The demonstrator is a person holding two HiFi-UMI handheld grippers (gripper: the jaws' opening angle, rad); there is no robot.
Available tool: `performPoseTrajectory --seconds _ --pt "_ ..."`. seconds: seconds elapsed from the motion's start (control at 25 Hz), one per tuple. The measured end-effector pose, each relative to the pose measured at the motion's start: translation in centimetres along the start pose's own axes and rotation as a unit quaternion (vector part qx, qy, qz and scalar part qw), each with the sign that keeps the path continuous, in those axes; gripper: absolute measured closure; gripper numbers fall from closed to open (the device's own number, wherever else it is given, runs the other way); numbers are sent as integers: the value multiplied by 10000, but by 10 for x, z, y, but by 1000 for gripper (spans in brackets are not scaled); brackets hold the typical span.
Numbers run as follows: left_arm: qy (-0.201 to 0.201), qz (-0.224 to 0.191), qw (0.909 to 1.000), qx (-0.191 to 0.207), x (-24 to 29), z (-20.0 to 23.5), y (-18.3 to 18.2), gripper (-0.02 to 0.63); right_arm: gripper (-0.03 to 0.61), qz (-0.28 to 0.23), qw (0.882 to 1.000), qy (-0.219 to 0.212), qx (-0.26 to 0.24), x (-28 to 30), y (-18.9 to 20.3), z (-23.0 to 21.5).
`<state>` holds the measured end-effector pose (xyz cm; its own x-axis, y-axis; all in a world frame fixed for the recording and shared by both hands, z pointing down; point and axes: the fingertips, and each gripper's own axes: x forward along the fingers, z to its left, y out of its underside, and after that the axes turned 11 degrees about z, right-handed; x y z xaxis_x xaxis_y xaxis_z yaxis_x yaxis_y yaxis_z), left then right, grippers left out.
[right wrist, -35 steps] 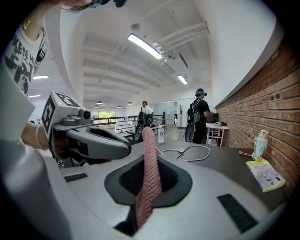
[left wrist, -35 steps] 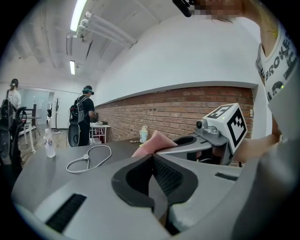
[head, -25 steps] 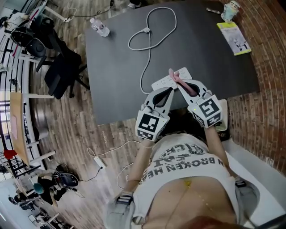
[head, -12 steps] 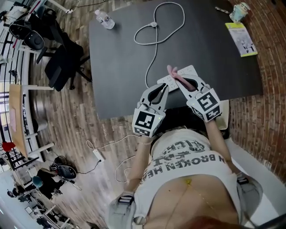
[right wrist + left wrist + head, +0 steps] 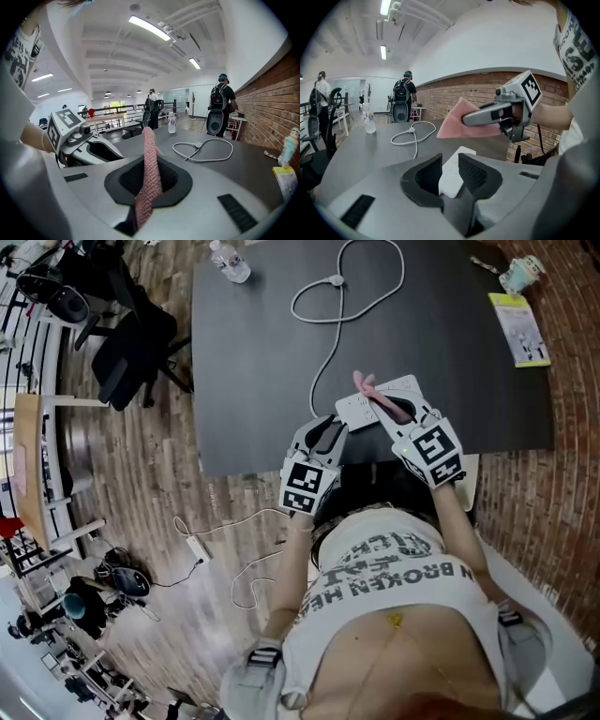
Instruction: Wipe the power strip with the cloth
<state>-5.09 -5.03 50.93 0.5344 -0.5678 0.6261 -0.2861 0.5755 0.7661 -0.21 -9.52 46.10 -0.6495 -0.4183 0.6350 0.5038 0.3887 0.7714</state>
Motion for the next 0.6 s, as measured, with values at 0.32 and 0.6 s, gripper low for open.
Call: performPoseTrajectory --seconds 0.32,0.6 --pt "233 1028 9944 27 52 0 62 400 561 470 9986 -233 -44 37 28 0" --pt "207 1742 9841 290 85 5 98 350 561 968 9934 -603 -125 73 53 7"
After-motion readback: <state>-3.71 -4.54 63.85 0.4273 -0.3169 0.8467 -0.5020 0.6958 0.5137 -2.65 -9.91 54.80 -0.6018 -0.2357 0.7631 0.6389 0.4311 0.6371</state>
